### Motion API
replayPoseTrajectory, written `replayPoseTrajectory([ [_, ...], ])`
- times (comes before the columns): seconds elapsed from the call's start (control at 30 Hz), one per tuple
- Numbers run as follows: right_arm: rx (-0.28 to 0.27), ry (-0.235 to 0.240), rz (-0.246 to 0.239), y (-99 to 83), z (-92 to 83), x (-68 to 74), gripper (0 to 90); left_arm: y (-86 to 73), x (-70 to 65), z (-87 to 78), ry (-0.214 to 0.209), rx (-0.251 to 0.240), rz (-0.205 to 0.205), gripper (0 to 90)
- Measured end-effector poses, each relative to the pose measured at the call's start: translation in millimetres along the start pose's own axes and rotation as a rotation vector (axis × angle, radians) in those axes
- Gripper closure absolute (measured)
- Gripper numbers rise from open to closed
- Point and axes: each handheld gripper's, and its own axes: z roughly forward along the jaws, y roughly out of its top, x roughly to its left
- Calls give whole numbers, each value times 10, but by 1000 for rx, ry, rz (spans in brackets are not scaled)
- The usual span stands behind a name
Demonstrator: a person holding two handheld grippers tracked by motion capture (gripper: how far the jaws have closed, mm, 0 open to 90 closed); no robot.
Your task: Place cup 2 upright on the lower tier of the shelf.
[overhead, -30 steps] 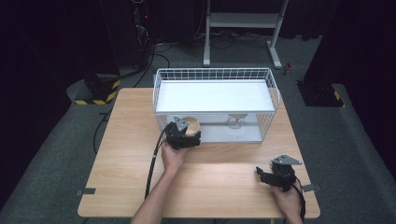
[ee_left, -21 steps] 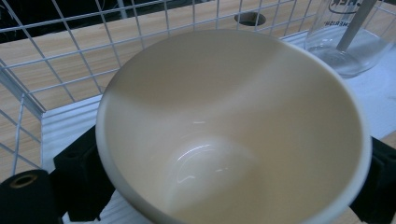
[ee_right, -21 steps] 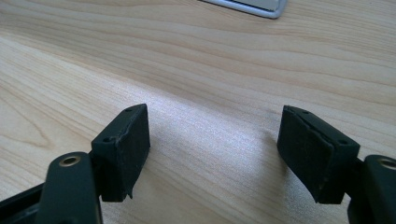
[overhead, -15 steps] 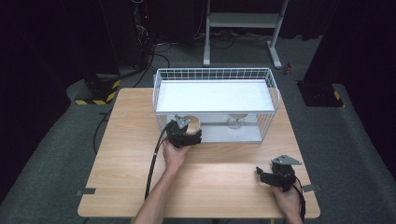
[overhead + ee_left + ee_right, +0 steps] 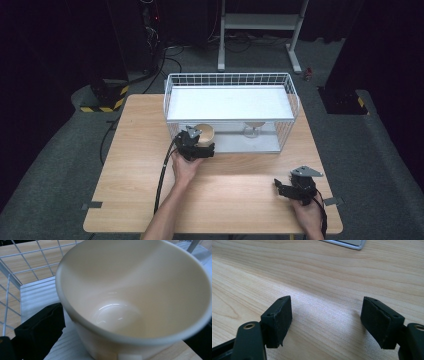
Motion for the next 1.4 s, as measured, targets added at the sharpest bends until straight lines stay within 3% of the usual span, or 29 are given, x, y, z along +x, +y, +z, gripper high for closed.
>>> replayPoseTrajectory([
  [0.07, 0, 1, -3, 1, 1, -2, 250, -10, 11, -24, 3, 5, 8, 1],
  [0.2, 0, 1, -5, 1, 1, -2, 250, -37, 17, -65, -2, 12, -13, 3],
  [0.37, -1, 1, -5, 1, 1, -2, 250, -50, 40, -124, -5, 20, 2, 17],
  [0.5, 0, 1, -6, 1, 1, -2, 250, -60, 18, -156, 0, 15, 16, 62],
  [0.77, 0, 2, -6, 1, 1, -1, 251, -126, 1, -171, -21, -7, 1, 147],
  [1.4, 0, 6, -7, 2, 0, 2, 251, -96, -33, -105, 38, 5, 4, 265],
])
